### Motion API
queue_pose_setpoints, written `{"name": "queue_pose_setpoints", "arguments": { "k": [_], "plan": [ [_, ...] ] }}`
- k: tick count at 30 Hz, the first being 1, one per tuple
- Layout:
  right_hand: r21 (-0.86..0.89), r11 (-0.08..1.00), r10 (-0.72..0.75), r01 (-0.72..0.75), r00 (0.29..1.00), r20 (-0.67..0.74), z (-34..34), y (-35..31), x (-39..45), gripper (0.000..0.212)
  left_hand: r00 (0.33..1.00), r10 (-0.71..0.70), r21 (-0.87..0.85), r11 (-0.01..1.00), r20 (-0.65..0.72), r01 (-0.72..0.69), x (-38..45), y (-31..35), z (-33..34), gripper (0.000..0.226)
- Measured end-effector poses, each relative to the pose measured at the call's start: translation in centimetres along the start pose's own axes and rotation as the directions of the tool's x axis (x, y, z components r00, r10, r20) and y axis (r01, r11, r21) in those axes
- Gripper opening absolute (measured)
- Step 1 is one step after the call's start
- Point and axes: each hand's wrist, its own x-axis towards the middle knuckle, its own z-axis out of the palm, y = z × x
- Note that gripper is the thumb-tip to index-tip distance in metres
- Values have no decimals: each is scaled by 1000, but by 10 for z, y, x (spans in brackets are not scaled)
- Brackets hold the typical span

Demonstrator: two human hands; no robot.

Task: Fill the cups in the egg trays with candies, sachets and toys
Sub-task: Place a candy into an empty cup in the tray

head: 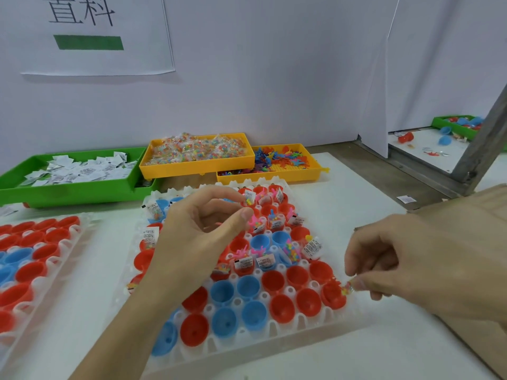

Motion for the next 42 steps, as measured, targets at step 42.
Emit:
{"name": "queue_pose_setpoints", "arguments": {
  "k": [42],
  "plan": [
    [-182,983,-57,21,979,-196,30,-17,0,17,729,72,513,663,681,-545,-31,10,43,32]
  ]
}}
